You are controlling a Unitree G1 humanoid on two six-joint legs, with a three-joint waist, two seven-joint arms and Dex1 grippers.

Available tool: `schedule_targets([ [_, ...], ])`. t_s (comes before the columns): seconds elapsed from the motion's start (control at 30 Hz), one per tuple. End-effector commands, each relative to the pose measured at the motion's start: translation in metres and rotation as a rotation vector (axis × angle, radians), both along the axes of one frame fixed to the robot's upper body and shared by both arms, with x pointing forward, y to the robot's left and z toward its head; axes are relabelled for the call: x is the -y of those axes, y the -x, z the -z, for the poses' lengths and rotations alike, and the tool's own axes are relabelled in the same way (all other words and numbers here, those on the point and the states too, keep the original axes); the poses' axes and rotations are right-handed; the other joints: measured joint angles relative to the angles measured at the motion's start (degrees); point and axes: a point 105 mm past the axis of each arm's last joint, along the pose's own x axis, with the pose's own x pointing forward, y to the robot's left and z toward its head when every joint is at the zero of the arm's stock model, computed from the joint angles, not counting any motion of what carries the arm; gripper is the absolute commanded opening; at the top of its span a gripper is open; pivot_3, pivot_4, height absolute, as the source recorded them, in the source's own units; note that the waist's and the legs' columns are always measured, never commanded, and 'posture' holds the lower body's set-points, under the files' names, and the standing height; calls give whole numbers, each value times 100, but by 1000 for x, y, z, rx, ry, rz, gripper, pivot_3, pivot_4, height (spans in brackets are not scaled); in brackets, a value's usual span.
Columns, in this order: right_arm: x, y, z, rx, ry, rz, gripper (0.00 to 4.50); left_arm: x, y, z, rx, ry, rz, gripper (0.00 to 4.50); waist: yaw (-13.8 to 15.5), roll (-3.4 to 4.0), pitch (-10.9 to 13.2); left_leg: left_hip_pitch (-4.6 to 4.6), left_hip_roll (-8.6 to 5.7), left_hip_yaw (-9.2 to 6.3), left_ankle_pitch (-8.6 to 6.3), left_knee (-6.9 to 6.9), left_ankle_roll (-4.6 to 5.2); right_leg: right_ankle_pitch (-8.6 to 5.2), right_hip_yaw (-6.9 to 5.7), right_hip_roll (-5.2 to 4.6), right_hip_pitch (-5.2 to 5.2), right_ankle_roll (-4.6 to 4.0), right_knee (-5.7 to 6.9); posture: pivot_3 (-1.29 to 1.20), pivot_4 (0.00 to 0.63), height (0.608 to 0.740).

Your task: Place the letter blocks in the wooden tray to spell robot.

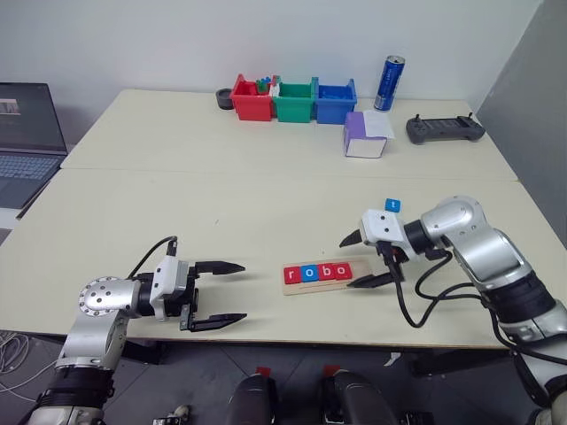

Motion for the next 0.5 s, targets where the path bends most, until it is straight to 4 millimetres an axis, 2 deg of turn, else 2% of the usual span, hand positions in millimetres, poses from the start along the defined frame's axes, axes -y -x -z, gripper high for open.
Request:
schedule_targets([
  [0.03,-5,7,-7,7,-36,-7,3500,0,0,-6,28,-6,10,4500,-1,1,0,0,0,0,0,0,0,0,0,0,0,0,0,0,150,740],
  [0.33,-10,3,12,-21,-17,16,218,1,-2,-6,29,-10,19,4500,0,0,0,-1,0,0,0,0,0,0,-1,0,-1,0,1,0,150,740],
  [0.37,-10,2,14,-30,-20,18,21,1,-2,-6,29,-12,18,4500,1,0,0,-1,-1,0,0,0,0,0,-1,0,-1,1,1,0,150,740],
  [0.5,-11,2,16,-50,-32,6,21,0,0,-6,29,-15,16,4500,2,0,0,-2,-1,0,0,0,0,0,-1,0,-1,0,0,0,150,740],
])
